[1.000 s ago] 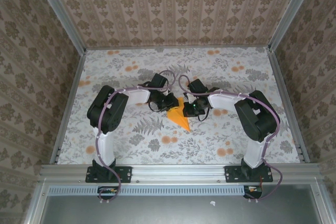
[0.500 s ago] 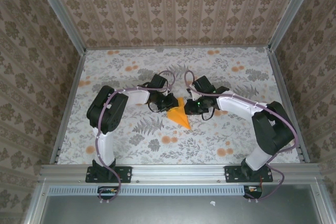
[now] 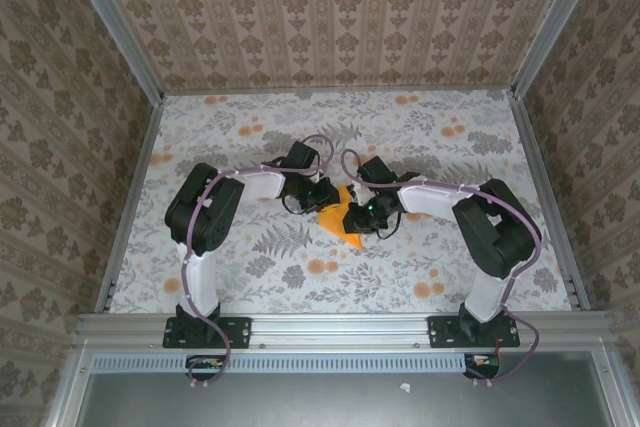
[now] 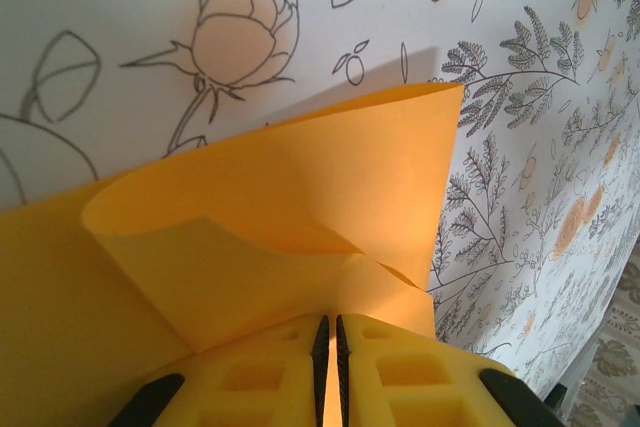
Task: Fold a paper plane with a square sheet of paper (fold left side to right side)
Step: Fourth fold the wing at the center of the table.
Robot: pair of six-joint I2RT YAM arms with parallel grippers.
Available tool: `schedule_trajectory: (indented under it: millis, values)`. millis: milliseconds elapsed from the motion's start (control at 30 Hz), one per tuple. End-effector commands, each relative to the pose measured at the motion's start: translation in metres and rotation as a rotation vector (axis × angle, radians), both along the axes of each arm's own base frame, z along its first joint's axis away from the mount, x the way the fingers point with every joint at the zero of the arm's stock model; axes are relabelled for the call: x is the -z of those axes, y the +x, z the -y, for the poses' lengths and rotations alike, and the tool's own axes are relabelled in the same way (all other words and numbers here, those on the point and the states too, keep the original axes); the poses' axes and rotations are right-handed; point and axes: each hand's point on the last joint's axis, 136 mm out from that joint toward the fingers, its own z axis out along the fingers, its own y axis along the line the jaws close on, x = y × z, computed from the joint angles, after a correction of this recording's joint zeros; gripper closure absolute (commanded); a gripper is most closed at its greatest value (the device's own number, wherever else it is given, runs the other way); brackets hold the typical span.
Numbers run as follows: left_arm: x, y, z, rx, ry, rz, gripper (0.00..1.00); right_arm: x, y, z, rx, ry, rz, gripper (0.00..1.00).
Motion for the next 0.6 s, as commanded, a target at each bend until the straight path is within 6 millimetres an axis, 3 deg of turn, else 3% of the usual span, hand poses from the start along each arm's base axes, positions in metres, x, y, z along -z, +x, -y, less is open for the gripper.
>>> schedule_trajectory:
  millis: [0,233,567]
  values:
    - [0.038,-0.016,-0.032,-0.022,0.15,-0.065,0.84,0.005,-0.003,0.001,-0.025,-0.035,-0.019,0.88]
    - [0.037,-0.016,-0.032,-0.022,0.149,-0.064,0.85,0.016,-0.007,0.015,-0.043,-0.141,-0.014,0.88]
    - [0.037,-0.015,-0.033,-0.024,0.152,-0.062,0.85,0.024,-0.016,0.018,-0.066,-0.161,-0.05,0.88]
